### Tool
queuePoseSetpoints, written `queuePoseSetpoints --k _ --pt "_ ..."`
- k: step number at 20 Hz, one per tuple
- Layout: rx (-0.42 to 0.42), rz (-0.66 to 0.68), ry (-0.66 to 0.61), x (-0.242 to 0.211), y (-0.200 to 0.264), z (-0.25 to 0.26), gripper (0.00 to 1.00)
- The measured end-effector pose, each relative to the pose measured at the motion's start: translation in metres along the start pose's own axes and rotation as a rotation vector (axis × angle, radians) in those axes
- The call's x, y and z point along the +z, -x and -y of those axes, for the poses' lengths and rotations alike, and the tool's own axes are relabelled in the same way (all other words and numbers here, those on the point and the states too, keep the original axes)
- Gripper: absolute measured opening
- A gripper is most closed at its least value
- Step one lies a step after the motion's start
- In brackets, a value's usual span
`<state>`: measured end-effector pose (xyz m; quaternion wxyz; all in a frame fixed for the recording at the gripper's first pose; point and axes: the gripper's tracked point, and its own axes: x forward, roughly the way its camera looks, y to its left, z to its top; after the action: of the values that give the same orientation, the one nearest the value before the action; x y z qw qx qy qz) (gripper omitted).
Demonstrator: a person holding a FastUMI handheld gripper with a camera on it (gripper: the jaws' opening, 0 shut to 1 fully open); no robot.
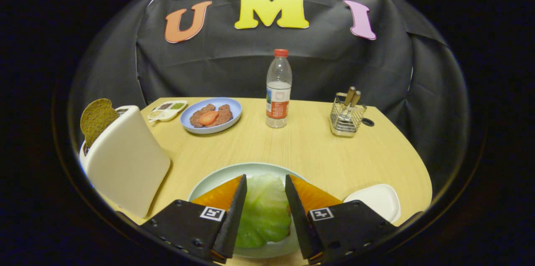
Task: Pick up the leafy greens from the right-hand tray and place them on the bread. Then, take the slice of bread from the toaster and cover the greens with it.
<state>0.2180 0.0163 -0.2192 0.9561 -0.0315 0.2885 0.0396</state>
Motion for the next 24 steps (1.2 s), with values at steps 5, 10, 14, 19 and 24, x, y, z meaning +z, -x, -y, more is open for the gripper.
queuePoseSetpoints --k 5,10,14,19,24 --pt "-0.044 0.073 -0.022 0.009 0.041 -0.005 0.97" --pt "-0.087 0.112 -0.010 0.018 0.084 -0.033 0.96" --pt "-0.061 0.150 -0.028 0.031 0.111 -0.074 0.96" --pt "-0.004 0.220 -0.027 0.059 0.141 -0.135 0.96" --pt "0.039 0.231 -0.024 0.079 0.145 -0.187 0.96"
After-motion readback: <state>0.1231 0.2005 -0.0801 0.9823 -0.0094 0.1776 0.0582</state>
